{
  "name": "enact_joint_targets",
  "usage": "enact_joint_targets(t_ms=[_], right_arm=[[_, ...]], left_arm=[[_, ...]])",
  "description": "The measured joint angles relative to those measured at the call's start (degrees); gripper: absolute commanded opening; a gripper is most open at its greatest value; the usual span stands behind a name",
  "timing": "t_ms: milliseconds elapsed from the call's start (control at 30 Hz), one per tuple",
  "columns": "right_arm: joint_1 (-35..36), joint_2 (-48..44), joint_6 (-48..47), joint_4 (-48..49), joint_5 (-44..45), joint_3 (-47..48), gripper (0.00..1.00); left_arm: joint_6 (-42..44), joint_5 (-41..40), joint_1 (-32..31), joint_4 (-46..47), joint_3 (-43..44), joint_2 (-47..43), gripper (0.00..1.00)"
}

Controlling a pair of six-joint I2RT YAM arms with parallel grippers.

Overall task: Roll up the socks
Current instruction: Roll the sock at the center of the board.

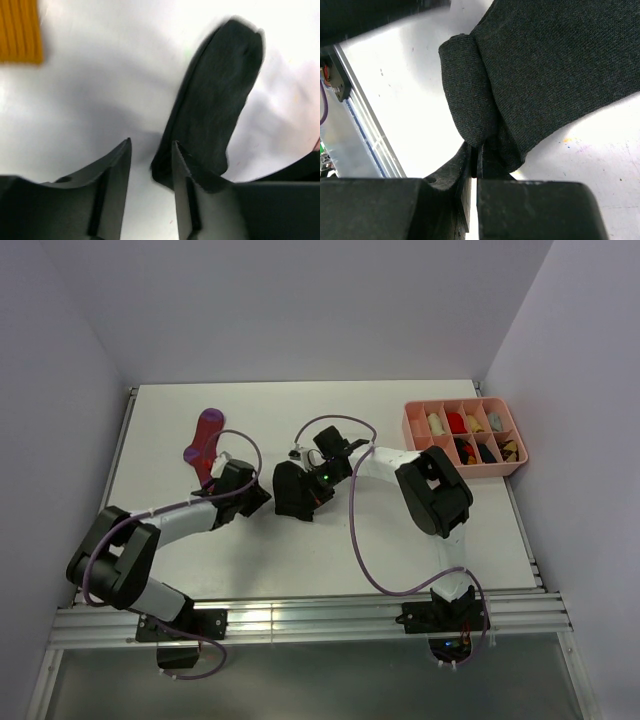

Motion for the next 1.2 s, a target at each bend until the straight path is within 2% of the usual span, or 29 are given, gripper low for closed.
enact_joint_targets(t_ms=[367,567,1200], right_arm=[[0.0,0.0,-1.2,-0.2,0.0,0.0,0.0],[0.0,0.0,-1.5,-0.2,0.0,0.0,0.0],[0.3,0.0,-5.0,-6.1,2.1,4.8,0.0]], left_arm=[[9.5,2.3,1.1,2.6,11.0,11.1,0.32],[11.5,4.0,1.1,3.8,11.8,13.7,0.27],[14.3,5.9,1.0,7.2,13.3,16.7,0.25]])
